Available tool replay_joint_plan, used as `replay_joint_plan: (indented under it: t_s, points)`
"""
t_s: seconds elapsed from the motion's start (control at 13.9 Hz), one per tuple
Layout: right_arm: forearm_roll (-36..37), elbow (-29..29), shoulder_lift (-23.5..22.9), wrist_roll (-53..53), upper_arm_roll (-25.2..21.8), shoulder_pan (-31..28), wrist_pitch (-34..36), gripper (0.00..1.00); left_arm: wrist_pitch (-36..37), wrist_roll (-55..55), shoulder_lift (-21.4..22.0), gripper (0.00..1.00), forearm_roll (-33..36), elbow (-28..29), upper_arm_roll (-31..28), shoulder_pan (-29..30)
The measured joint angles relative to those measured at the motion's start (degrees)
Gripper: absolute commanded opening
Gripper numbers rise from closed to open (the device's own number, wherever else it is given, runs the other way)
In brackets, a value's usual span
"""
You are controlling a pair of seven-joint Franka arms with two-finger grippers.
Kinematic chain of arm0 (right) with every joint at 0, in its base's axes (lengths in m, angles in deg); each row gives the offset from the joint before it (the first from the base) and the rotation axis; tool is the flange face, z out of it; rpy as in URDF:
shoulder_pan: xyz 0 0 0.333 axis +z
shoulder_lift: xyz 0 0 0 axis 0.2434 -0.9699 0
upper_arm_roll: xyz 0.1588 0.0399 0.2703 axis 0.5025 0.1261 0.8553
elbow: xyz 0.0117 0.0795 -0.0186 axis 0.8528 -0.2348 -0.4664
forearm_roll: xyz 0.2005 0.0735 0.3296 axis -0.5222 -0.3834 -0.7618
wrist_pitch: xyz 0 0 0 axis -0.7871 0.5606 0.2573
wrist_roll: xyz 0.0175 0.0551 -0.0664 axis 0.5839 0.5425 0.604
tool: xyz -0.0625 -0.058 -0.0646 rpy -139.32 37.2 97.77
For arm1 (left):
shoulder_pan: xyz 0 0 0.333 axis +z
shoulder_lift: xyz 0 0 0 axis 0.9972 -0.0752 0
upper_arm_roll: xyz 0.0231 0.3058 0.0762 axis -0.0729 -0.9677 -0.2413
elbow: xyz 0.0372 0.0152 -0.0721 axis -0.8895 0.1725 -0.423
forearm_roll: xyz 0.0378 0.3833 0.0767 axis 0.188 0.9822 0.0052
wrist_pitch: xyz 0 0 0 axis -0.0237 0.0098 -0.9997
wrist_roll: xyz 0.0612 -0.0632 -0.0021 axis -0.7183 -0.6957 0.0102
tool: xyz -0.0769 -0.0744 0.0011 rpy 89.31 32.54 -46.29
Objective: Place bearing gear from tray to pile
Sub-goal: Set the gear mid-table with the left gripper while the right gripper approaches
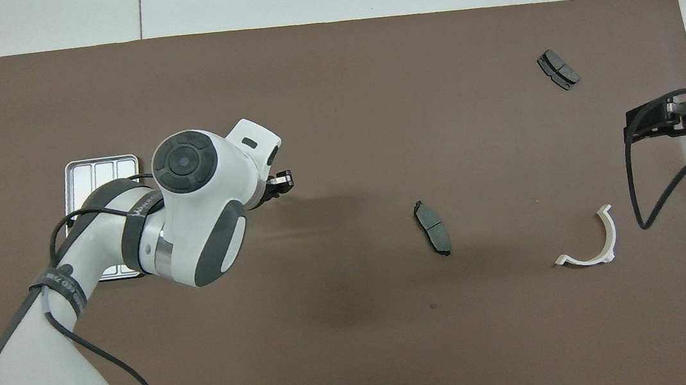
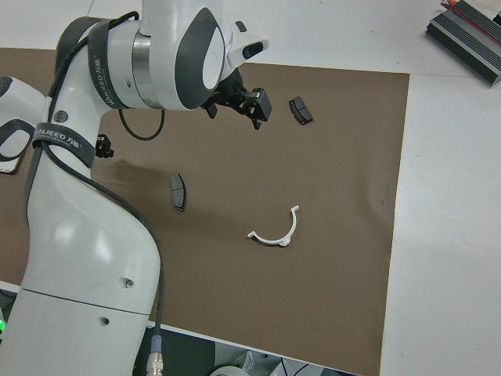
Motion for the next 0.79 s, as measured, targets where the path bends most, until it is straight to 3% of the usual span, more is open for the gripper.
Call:
replay_joint_plan:
  t_s: [0.29, 0.36, 0.57, 0.65, 0.79]
  points:
    - [0.0, 0.0, 0.0, 0.0, 0.5, 0.1, 0.0, 1.0, -2.8, -2.2, -0.5, 0.24, -0.3, 0.0, 0.0, -1.3]
    - [0.0, 0.0, 0.0, 0.0, 0.5, 0.1, 0.0, 1.0, -3.3, -2.5, -0.7, 0.33, -0.8, 0.0, 0.0, -1.8]
    - [0.0, 0.0, 0.0, 0.0, 0.5, 0.1, 0.0, 1.0, -5.4, -4.0, -1.3, 0.85, -2.3, 0.0, 0.0, -3.4]
    - [0.0, 0.0, 0.0, 0.0, 0.5, 0.1, -0.1, 1.0, -5.7, -4.8, -1.4, 0.97, -2.3, 0.0, 0.0, -3.8]
    - [0.0, 0.0, 0.0, 0.0, 0.5, 0.1, -0.6, 1.0, -5.9, -5.3, -1.4, 1.0, -2.3, 0.0, 0.0, -3.9]
